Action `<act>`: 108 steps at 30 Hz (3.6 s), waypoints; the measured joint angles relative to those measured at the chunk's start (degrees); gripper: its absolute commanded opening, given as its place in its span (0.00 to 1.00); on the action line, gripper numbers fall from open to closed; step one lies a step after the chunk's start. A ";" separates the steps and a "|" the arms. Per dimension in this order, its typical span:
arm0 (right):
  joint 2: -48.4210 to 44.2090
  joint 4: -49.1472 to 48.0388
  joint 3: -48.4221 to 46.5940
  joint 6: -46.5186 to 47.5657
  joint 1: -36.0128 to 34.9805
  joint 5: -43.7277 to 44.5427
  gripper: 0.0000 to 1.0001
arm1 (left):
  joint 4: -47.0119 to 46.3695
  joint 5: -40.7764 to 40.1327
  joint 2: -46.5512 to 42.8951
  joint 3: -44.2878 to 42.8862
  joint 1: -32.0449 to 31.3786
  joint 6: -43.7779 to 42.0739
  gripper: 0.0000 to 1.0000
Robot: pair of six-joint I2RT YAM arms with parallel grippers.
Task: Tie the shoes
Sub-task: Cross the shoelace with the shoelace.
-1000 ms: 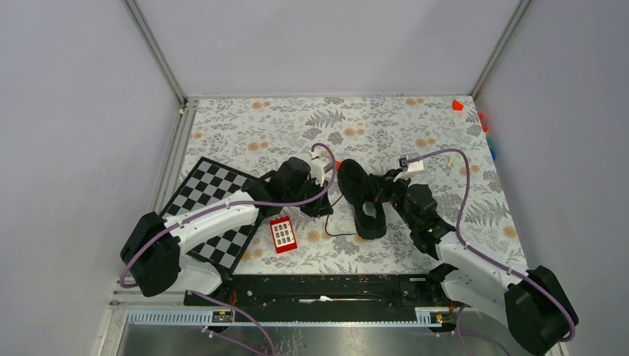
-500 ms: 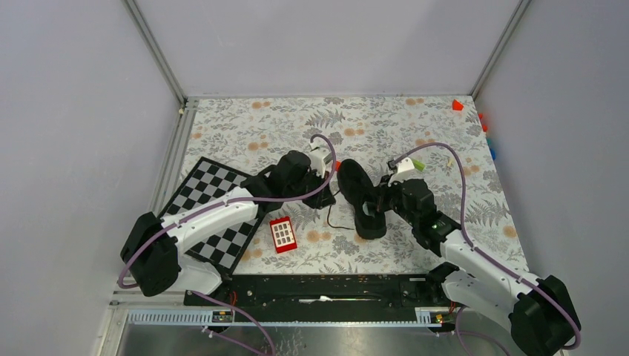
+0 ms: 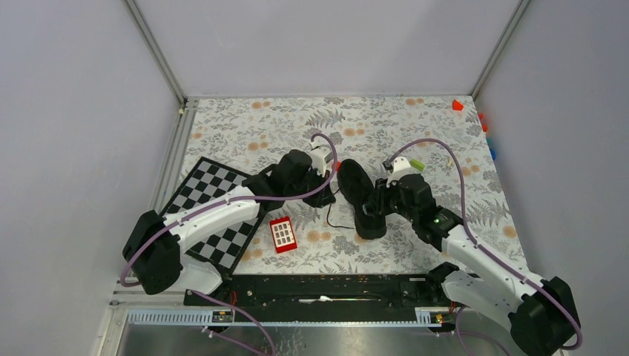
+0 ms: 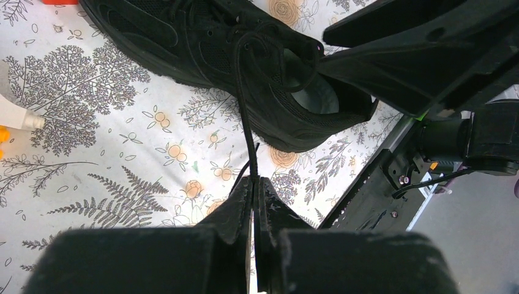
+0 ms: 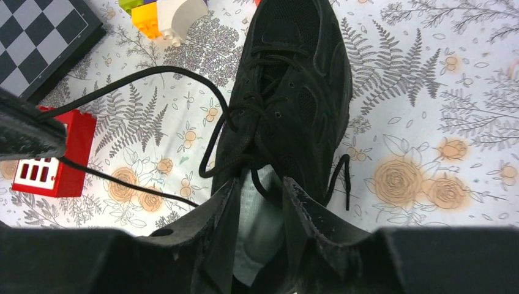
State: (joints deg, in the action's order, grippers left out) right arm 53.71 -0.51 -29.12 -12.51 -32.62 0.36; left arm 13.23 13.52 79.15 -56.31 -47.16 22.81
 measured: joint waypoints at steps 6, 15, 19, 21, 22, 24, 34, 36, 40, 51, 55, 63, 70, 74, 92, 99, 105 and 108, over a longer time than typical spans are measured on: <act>-4.46 9.99 -4.13 2.89 0.00 0.00 0.40 | 0.02 -0.04 0.00 0.00 0.22 -0.33 0.00; -5.38 13.75 -6.14 3.08 1.44 -3.06 0.55 | 0.22 -0.13 -0.02 0.00 0.44 -0.55 0.00; 0.11 10.97 -8.94 1.11 7.58 -7.23 0.54 | 0.22 -0.35 -0.04 0.02 0.79 -0.70 0.00; 2.32 8.79 -9.29 -0.87 11.39 -9.60 0.55 | 0.22 -0.35 -0.04 0.02 0.92 -0.74 0.00; 3.06 8.15 -9.29 -1.79 13.03 -10.80 0.55 | 0.20 -0.35 -0.02 0.02 0.98 -0.74 0.00; 3.48 8.15 -9.29 -2.80 14.64 -12.72 0.57 | 0.17 -0.35 -0.04 0.02 1.05 -0.74 0.00; -0.07 19.10 -8.04 -7.93 14.75 -16.04 0.58 | -0.07 -0.33 -0.02 0.02 1.11 -0.74 0.00; -0.24 19.69 -6.67 -9.07 14.75 -16.15 0.54 | -0.07 -0.31 -0.02 0.02 1.11 -0.74 0.00; 2.08 20.00 -4.50 -11.08 14.75 -17.92 0.51 | -0.11 -0.31 -0.02 0.02 1.11 -0.74 0.00; 4.33 18.64 -3.45 -15.61 14.95 -22.80 0.01 | -1.31 -0.28 -0.04 0.04 1.11 -0.72 0.00; 4.09 18.43 -2.36 -19.10 14.88 -25.51 0.00 | -1.36 -0.28 -0.04 0.09 1.11 -0.81 0.00; -2.71 18.75 1.14 -28.44 10.73 -24.85 0.23 | -1.36 -0.26 -0.02 0.09 1.16 -1.20 0.00; -7.72 14.91 4.22 -40.46 0.42 -20.31 0.48 | -1.84 -0.22 -0.04 1.22 1.88 -1.92 0.00; -8.26 18.40 1.53 -39.06 -2.23 -17.05 0.49 | -1.84 -0.04 -0.57 2.51 3.28 -2.54 0.00; 18.58 24.46 -24.81 8.28 -2.27 -15.06 0.48 | 0.76 0.52 -3.69 3.45 4.70 -4.92 0.00; 22.43 24.24 -25.38 14.43 -2.27 -18.99 0.50 | 0.92 0.57 -3.72 3.45 4.83 -5.01 0.00; 26.10 23.52 -26.38 15.30 -2.27 -20.09 0.48 | 0.92 0.61 -3.72 3.45 4.85 -5.01 0.00; 26.67 23.02 -26.47 15.23 -2.27 -20.61 0.34 | 0.92 0.61 -3.72 3.45 4.87 -5.01 0.00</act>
State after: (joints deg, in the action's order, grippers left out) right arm 80.38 22.50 -55.59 2.72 -34.89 -20.25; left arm 14.15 14.13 75.44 -52.86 -42.28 17.80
